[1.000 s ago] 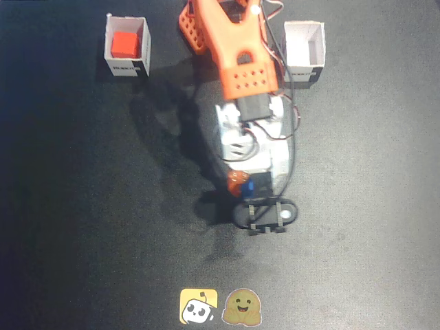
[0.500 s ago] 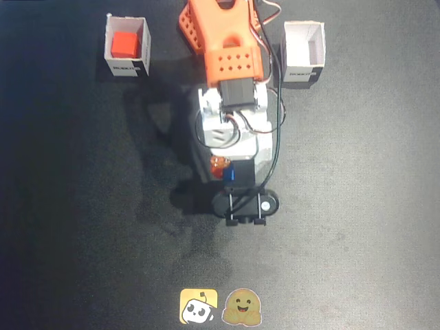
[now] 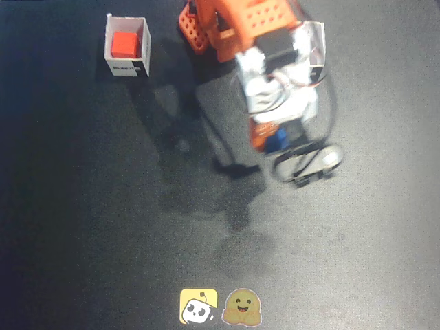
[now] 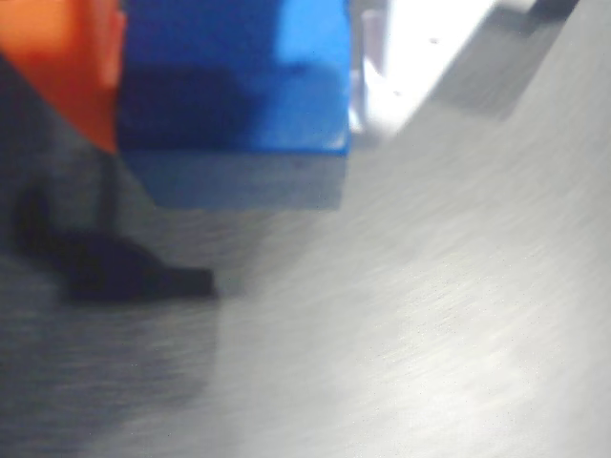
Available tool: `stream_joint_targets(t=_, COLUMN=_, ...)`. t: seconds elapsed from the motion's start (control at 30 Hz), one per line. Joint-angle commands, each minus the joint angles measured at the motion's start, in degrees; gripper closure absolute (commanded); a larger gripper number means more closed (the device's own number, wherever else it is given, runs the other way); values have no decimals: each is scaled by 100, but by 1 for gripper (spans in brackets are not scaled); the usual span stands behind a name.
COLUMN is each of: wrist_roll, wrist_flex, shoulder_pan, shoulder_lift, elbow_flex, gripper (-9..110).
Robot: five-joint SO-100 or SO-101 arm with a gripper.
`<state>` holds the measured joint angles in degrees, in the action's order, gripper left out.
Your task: Put the red cube in the right box and the blue cube in the left box.
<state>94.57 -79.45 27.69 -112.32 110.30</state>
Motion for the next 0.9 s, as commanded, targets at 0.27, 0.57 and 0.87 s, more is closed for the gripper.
stream_joint_targets(t=0.27, wrist_roll=-220, wrist_flex=-501, shoulder_pan=1415, shoulder_lift=-457, elbow_flex=-211, gripper=94)
stream_joint_targets(t=0.57, wrist_roll=-53, wrist_flex=-598, shoulder_pan=2663, shoulder_lift=-1230, elbow_flex=343, gripper=94)
stream_joint_targets(t=0.87, wrist_roll=264, wrist_flex=-501, shoulder_pan=3744, shoulder_lift=-1424, elbow_flex=589, gripper=94)
